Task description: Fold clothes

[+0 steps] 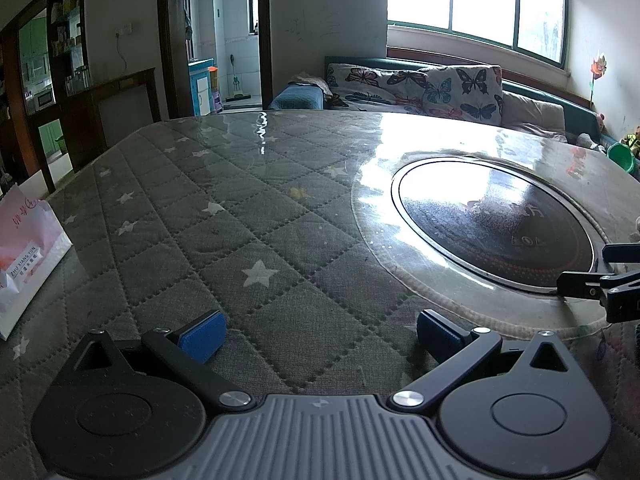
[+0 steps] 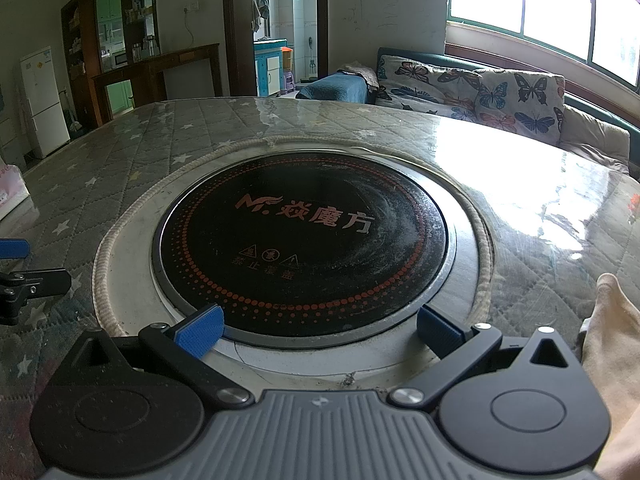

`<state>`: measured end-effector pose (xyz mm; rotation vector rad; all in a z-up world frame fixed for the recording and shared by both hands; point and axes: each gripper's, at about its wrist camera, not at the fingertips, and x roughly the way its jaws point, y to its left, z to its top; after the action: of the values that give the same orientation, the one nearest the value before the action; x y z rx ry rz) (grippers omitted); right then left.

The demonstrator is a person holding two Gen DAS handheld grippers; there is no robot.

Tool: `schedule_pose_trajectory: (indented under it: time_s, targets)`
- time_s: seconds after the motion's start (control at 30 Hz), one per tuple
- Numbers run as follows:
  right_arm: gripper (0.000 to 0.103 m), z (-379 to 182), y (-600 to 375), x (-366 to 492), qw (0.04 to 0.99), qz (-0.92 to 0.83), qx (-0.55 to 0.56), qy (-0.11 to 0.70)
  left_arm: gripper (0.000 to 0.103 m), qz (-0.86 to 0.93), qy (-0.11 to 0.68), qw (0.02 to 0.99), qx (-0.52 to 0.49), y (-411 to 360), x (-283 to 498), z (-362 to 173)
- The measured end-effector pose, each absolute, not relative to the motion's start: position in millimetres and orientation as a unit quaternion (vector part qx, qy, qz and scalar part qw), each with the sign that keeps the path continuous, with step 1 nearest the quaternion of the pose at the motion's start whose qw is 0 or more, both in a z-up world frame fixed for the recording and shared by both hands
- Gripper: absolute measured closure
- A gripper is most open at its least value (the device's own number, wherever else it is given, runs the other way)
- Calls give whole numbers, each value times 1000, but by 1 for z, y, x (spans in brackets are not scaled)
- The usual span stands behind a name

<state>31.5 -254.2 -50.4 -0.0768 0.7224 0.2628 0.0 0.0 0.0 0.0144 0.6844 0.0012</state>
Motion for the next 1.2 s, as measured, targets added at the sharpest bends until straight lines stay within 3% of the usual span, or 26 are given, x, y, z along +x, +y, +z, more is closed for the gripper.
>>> schedule_pose_trajectory:
  time_s: [0.83,1.2]
  targets:
    - [0,-48,-251,12,925,119,-40,358,0,-23,352,936,18,-7,3,4]
    - [0,-29,-270,-17,932,92,-30,349,0,-97,352,930,49,-50,0,23]
